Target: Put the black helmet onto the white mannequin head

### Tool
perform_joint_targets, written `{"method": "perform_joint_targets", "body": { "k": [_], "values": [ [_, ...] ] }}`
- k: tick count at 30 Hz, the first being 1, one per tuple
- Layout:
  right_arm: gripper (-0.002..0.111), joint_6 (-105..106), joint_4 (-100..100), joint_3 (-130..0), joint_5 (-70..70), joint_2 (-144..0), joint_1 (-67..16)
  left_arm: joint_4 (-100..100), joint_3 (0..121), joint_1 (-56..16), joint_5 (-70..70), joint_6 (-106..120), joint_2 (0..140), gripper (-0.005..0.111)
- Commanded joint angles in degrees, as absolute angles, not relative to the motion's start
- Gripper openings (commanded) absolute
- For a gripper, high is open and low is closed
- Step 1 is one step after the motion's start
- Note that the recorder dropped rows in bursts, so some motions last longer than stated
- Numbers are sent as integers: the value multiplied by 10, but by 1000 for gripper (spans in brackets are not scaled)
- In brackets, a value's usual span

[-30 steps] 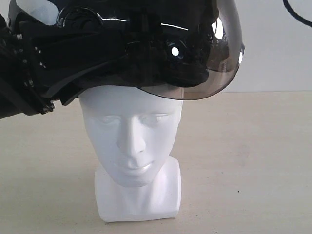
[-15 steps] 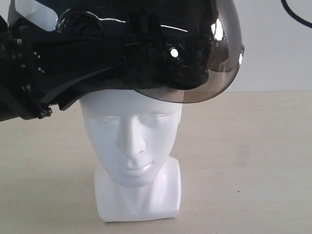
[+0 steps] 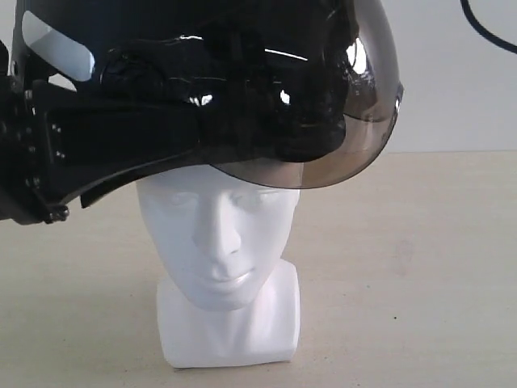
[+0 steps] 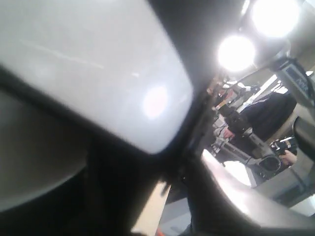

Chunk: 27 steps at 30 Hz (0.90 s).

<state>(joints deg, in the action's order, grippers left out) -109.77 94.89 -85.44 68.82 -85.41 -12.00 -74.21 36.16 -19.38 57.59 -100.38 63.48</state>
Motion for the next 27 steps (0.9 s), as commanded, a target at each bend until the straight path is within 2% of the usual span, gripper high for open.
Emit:
{"method": "perform_joint_targets", "body": {
  "k": [1,7,27],
  "values": [
    [0,-1101,999,-846,691,-864,-126,-799,365,-176,700,-1032,603,39],
    [0,-1101,999,-846,692,-864,-126,-851,365,-156,700,-1073,603,39],
    [0,-1109,999,-846,700,-864,-126,-894,365,-156,700,-1110,603,39]
  ]
}}
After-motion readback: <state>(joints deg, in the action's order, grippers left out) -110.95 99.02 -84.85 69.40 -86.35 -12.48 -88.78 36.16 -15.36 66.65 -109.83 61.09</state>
